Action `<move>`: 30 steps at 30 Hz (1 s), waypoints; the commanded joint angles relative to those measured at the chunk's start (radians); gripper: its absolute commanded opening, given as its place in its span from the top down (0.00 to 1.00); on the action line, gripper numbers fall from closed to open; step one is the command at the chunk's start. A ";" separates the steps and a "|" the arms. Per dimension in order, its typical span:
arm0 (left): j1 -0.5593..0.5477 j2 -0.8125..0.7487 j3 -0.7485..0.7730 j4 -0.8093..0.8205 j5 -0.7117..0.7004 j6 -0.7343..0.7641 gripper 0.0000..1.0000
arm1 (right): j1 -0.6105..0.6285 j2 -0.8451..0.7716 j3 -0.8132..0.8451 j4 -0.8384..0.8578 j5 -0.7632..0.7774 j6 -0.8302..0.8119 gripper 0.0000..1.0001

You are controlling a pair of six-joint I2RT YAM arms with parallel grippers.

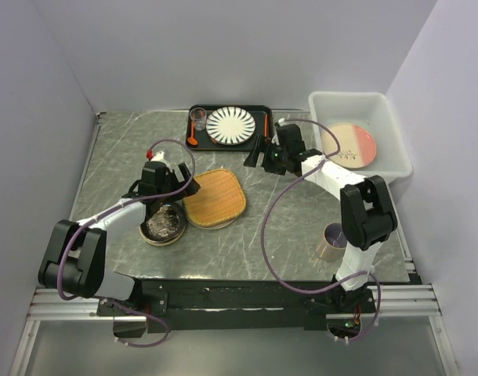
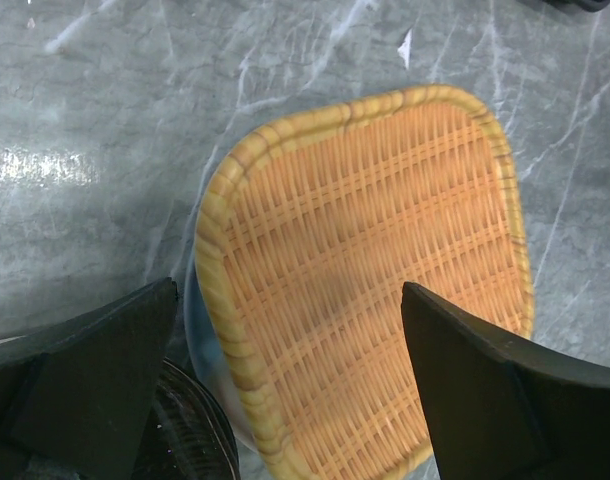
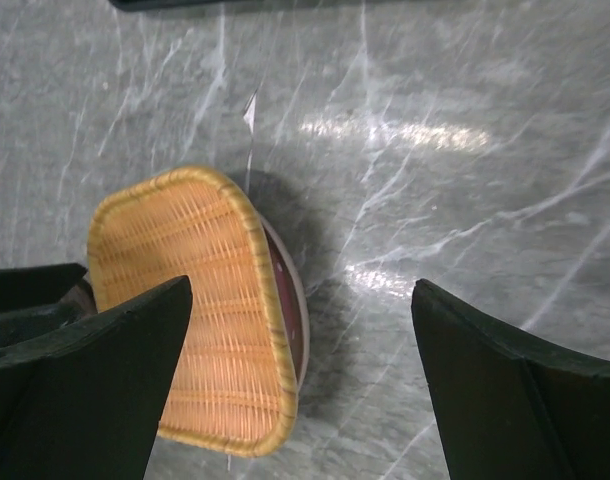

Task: Place the plates into the plastic bin on the countertop
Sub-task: Pick up the plate at the center of the board.

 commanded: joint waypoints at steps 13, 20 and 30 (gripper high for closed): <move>0.003 0.045 0.018 0.056 0.014 -0.017 0.01 | 0.053 0.047 -0.124 0.145 -0.181 0.051 0.12; 0.003 0.048 0.013 0.059 0.018 -0.016 0.01 | 0.076 0.075 -0.141 0.196 -0.223 0.068 0.17; 0.003 0.053 0.015 0.062 0.023 -0.014 0.01 | 0.093 0.113 -0.127 0.193 -0.234 0.074 0.23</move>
